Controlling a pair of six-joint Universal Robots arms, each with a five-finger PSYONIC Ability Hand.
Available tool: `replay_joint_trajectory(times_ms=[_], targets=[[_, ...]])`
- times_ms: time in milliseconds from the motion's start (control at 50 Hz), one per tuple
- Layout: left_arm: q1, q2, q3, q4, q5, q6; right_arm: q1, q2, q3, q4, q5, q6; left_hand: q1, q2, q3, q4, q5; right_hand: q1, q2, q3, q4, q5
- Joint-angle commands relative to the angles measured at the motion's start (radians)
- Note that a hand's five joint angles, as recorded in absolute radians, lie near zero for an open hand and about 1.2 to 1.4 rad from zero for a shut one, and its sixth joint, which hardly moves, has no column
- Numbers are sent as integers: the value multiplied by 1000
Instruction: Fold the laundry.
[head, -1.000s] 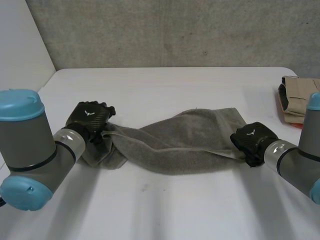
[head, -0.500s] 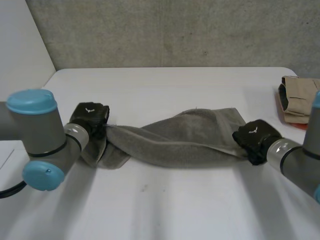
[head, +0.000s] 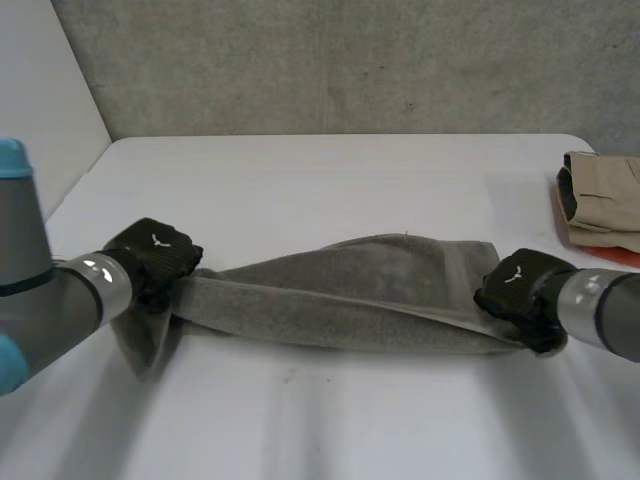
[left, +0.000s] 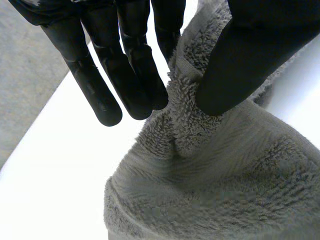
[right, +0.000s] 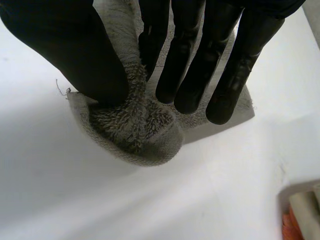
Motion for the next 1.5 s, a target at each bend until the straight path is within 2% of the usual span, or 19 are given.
replay_joint_trajectory(times_ms=[20,120,200,240,320,420,480,600,720,820,880,900,920,940,1040,1080,1320,1500], targets=[[-20,-302,302,216,-42,-7,62,219,-236,-191,80,147,264,201,204,198,268,438,219,207,206,239],[-41,-338,509,376,-88,-38,92,250,-473,-344,109,237,264,201,204,198,268,438,219,207,206,239],[-58,-316,635,555,-105,-127,102,241,-638,-474,132,314,264,201,204,198,268,438,219,207,206,239],[-61,-272,671,655,-112,-183,105,227,-678,-531,140,338,264,201,204,198,268,438,219,207,206,239],[-58,-143,670,744,-117,-259,111,146,-712,-667,147,349,264,201,204,198,268,438,219,207,206,239],[-46,-49,575,734,-105,-320,123,63,-669,-729,138,345,264,201,204,198,268,438,219,207,206,239],[-47,-23,453,712,-89,-327,114,49,-585,-697,129,346,264,201,204,198,268,438,219,207,206,239],[-40,18,210,625,-33,-327,108,-3,-301,-542,49,342,264,201,204,198,268,438,219,207,206,239],[3,8,-21,565,3,-316,106,-11,-36,-445,-33,331,264,201,204,198,268,438,219,207,206,239],[5,-84,-108,571,3,-308,82,9,133,-474,-79,329,241,178,181,175,245,438,219,207,206,239],[6,-161,-117,565,1,-285,71,66,167,-499,-78,328,4,-59,-56,-62,8,438,219,207,206,239],[5,-178,-117,563,0,-276,71,78,172,-501,-77,328,-102,-164,-161,-168,-98,438,219,207,206,239],[3,-202,-118,565,-3,-252,69,90,173,-501,-73,328,-303,-366,-363,-369,-299,438,219,207,206,239],[3,-209,-118,566,-6,-238,69,98,175,-501,-72,328,-364,-426,-423,-429,-360,438,219,207,206,239],[11,-207,-124,573,-23,-204,17,98,216,-505,-87,329,-446,-509,-506,-512,-442,438,219,207,206,239],[20,-181,-134,573,-42,-202,2,98,229,-508,-90,329,-534,-597,-594,-600,-530,438,219,207,206,239],[35,-19,-318,568,-81,-205,-62,35,298,-551,-93,328,-743,-805,-802,-809,-739,438,219,207,206,239],[62,77,-410,554,-125,-244,-66,31,313,-565,-93,328,-643,-706,-703,-709,-639,438,219,207,206,239]])
